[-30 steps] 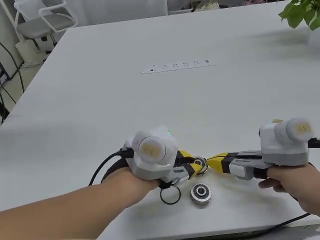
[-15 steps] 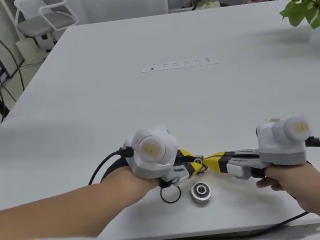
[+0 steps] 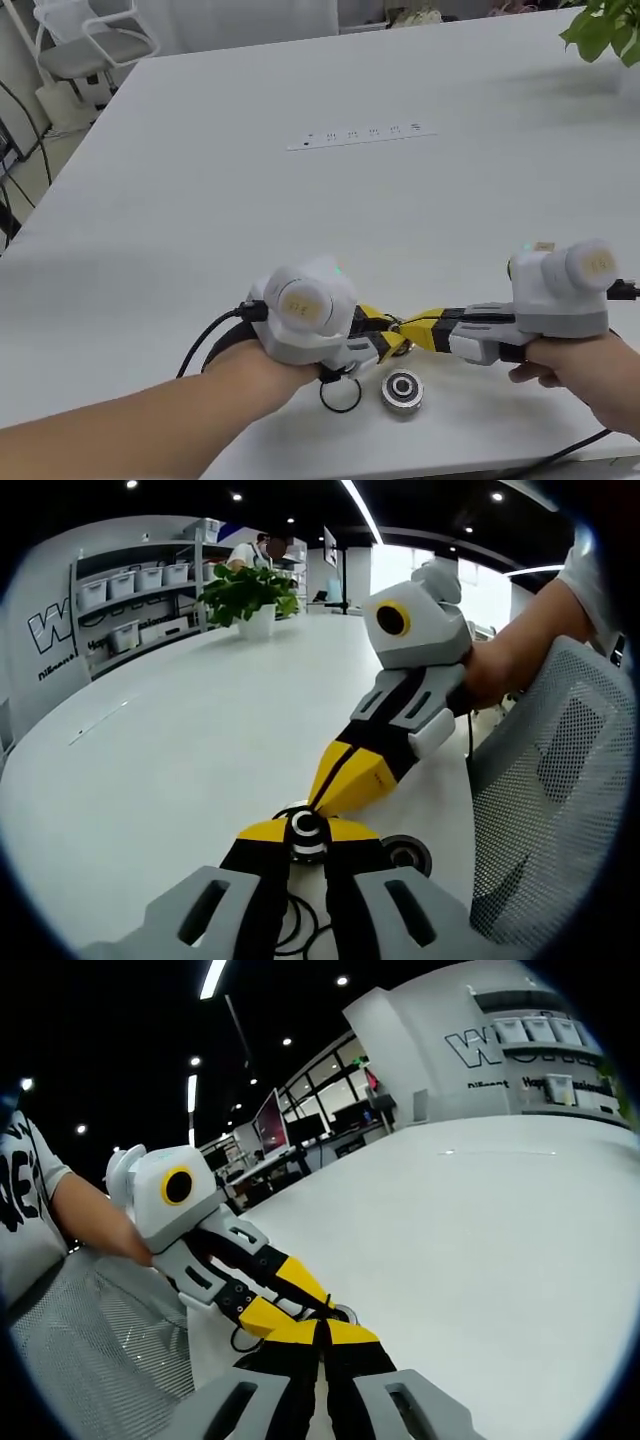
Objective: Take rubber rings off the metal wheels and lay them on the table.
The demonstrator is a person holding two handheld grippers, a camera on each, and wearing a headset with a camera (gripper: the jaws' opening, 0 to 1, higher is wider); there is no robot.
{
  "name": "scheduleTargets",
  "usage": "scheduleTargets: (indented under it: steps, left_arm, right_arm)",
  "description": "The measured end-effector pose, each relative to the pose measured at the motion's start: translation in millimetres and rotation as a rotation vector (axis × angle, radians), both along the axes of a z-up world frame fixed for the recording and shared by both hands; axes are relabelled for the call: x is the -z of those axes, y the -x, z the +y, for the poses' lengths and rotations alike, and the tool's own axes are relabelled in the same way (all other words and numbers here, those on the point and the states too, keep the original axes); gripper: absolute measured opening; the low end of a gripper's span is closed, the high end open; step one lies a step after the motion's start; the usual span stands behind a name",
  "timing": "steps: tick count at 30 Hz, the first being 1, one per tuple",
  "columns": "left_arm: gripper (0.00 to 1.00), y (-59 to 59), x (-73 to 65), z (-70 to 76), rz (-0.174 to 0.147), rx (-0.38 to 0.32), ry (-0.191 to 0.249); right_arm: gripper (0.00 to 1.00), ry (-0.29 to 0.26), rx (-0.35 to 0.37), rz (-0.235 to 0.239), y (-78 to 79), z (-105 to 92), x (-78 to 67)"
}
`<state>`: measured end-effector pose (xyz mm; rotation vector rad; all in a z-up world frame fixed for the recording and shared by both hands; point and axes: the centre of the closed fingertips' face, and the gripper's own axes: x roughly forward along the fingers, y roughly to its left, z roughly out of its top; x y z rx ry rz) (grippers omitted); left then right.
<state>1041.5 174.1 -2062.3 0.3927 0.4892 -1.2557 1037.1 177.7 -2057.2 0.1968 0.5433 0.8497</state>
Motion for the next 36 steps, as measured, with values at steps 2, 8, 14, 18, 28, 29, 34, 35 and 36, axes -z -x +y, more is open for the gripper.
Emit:
scheduleTargets:
  steps: [2,8,14,18,28,29,34,35,36]
  left_arm:
    - [0.07,0.2,-0.2,0.2,0.000,0.002,0.005]
    - [0.08,0.4,-0.5,0.1,0.015,-0.004,0.021]
    - [0.11,2.7,-0.5,-0.4,0.026,0.015,0.017]
    - [0.12,3.6,-0.5,-0.5,0.010,0.026,0.000]
    - [0.14,2.3,-5.1,7.6,-0.002,0.029,-0.013]
    - [0.15,2.1,-7.1,7.4,-0.003,0.028,-0.007]
    - [0.21,2.6,-16.2,6.8,0.003,0.014,0.028]
    - [0.24,3.4,-16.6,7.6,0.004,0.015,0.029]
    - [0.25,4.2,-16.5,8.3,0.005,0.018,0.027]
  right_arm:
    - [0.00,0.009,0.000,-0.005,-0.8,-0.8,0.7]
    - [0.00,0.030,-0.005,-0.015,0.0,-0.3,0.4]
    - [0.00,0.034,-0.001,-0.017,1.3,-0.4,-1.2]
    - [0.00,0.034,-0.001,-0.015,1.0,-1.7,-1.2]
    - [0.00,0.032,0.011,-0.017,-0.5,-5.8,-0.8]
    - [0.00,0.033,0.010,-0.018,0.1,-5.5,-1.1]
    - [0.00,0.030,0.014,-0.022,0.2,-6.4,-3.0]
    - [0.00,0.030,0.017,-0.023,0.9,-6.7,-3.9]
    - [0.00,0.029,0.019,-0.023,1.0,-7.0,-4.2]
